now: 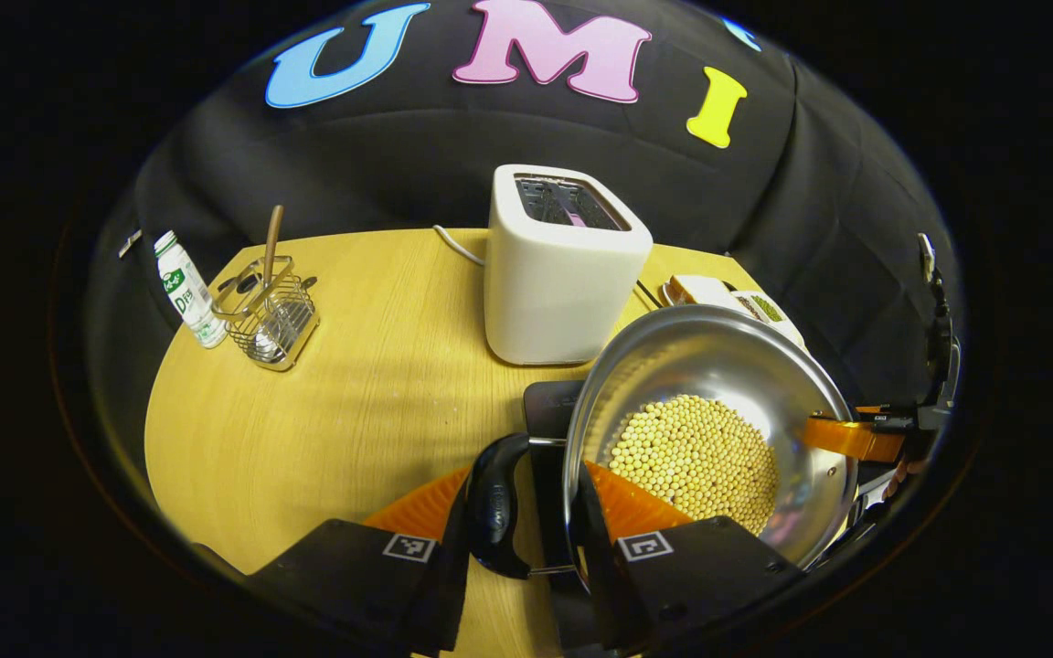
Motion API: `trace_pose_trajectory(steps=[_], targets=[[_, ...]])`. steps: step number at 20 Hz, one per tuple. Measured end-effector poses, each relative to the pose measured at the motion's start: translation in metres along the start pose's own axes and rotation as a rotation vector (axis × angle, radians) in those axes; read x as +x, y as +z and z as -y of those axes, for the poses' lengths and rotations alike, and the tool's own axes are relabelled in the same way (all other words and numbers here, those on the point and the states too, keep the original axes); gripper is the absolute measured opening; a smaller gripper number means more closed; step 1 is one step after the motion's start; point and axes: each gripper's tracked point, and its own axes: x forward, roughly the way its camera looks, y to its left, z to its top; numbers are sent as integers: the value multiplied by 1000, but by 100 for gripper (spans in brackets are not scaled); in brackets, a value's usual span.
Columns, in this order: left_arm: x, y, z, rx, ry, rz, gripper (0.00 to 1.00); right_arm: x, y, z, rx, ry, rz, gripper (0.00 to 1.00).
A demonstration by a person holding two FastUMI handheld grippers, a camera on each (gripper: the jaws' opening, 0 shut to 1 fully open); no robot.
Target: First push the handle of the pot to place it horizontally, then grasp the pot with both hands and set it on the induction cooktop.
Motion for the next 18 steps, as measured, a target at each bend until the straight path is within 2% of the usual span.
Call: trace_pose_trajectory(steps=[1, 2, 13, 14, 16, 18], targets=[[0, 0, 0, 2, -3, 1, 58, 1, 1, 0, 2, 2, 2, 53], [0, 1, 0, 4, -4, 2, 58, 2, 0, 0, 6, 3, 2, 57], [1, 5, 0, 5, -10, 1, 59, 2, 1, 2, 30, -15, -1, 58], [1, 5, 1, 5, -9, 1, 59, 3, 2, 2, 27, -25, 4, 55], [0, 3, 1, 4, -5, -4, 60, 4, 2, 4, 9, -37, 12, 62], [0, 2, 1, 1, 1, -7, 61, 1, 2, 3, -4, -40, 17, 64]])
